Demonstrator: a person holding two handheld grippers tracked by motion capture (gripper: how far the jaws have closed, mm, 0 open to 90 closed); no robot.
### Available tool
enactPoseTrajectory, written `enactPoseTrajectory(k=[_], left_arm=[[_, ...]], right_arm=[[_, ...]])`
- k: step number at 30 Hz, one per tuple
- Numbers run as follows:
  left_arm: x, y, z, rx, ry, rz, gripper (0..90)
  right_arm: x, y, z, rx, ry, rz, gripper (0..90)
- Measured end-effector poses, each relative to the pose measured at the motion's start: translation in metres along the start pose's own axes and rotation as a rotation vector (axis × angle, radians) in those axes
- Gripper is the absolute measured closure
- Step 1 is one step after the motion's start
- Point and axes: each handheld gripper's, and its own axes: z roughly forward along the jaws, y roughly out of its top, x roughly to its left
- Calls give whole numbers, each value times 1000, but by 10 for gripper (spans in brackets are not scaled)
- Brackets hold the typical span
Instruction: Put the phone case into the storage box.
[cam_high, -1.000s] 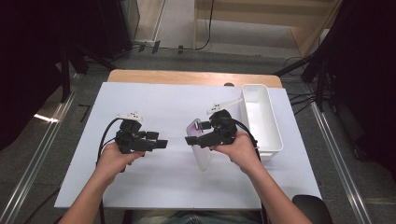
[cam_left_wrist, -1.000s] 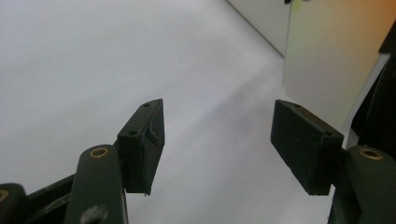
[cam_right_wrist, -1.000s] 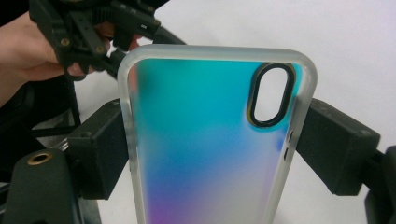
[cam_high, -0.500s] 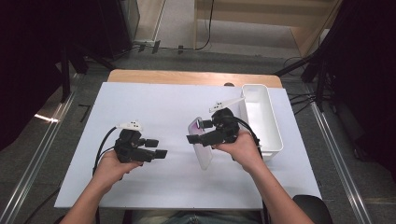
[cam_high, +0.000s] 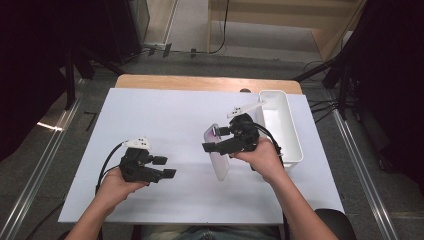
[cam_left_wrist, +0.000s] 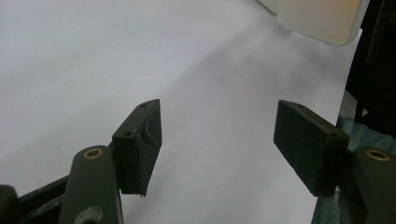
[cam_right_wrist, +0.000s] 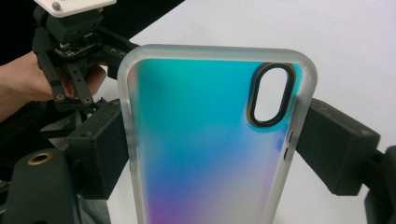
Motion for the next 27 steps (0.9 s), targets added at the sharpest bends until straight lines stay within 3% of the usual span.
enactPoseTrajectory(k=[3, 8, 19, 27], left_arm=[[-2, -3, -1, 0, 22, -6, 319], [-2, -8, -3, 26, 23, -5, 291], [3, -22, -14, 32, 52, -22, 291], [5, -22, -16, 34, 60, -23, 291]], right_arm=[[0, 0, -1, 2, 1, 4, 149], [-2, 1, -5, 6, -9, 5, 149], [-7, 1, -15, 8, -33, 11, 149], [-13, 3, -29, -20, -57, 33, 149]])
